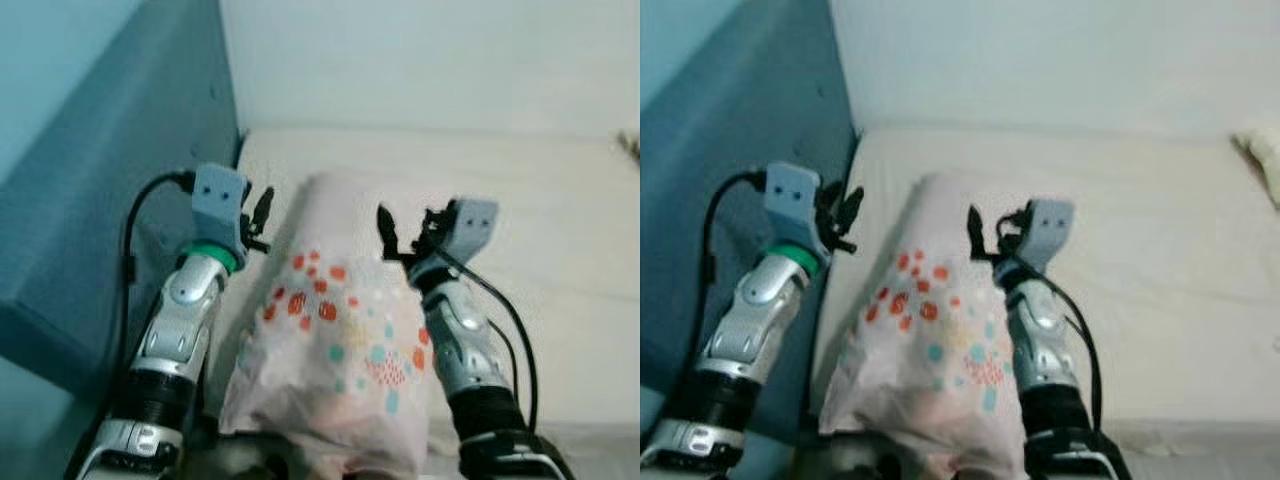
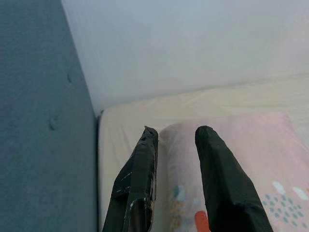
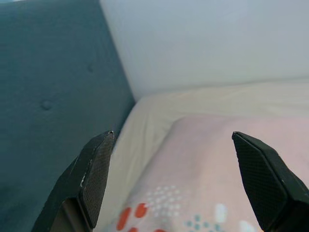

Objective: Clean up the room

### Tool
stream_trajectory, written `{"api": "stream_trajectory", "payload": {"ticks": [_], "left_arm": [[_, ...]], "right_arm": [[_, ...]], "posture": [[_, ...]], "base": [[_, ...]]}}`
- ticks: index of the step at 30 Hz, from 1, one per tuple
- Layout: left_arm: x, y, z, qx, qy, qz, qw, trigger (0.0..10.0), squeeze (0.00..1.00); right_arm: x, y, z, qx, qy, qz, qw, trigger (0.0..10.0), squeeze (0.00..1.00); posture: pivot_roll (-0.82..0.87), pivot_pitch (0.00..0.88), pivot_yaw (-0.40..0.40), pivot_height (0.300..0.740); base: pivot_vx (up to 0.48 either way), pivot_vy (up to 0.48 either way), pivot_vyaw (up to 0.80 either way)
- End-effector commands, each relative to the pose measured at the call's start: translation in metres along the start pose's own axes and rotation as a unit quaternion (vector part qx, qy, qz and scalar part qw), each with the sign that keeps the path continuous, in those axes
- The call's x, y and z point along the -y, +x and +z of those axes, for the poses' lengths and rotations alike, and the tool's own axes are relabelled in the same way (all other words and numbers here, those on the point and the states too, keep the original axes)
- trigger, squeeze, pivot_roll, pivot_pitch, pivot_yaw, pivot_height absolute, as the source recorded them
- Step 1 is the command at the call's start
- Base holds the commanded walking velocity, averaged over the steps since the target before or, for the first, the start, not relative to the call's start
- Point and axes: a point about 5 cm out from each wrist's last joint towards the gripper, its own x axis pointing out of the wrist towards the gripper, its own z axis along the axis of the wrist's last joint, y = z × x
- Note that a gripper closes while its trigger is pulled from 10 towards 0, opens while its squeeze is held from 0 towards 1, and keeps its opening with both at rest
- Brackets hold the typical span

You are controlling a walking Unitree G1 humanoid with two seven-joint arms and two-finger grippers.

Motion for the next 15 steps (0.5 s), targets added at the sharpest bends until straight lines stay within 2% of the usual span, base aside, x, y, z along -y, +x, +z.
{"api": "stream_trajectory", "payload": {"ticks": [1,10,15], "left_arm": [[0.0006,-0.0027,-0.0057,-0.011,0.004,-0.001,1.0,10.0,0.0],[0.0026,-0.0035,-0.0058,-0.008,0.0,-0.01,1.0,10.0,0.0],[0.0056,-0.0066,-0.0137,-0.021,0.0,-0.024,1.0,10.0,0.0]], "right_arm": [[0.0024,-0.0019,-0.0025,-0.006,-0.002,-0.004,1.0,10.0,0.0],[0.0008,-0.0023,-0.0029,-0.005,0.0,-0.006,1.0,10.0,0.0],[0.0011,-0.0026,-0.002,0.0,-0.006,-0.014,1.0,10.0,0.0]], "posture": [[0.04,0.061,0.05,0.74],[0.04,0.063,0.055,0.74],[0.04,0.066,0.057,0.74]], "base": [[0.0,0.0,0.0],[0.0,0.0,0.0],[0.0,0.0,0.0]]}}
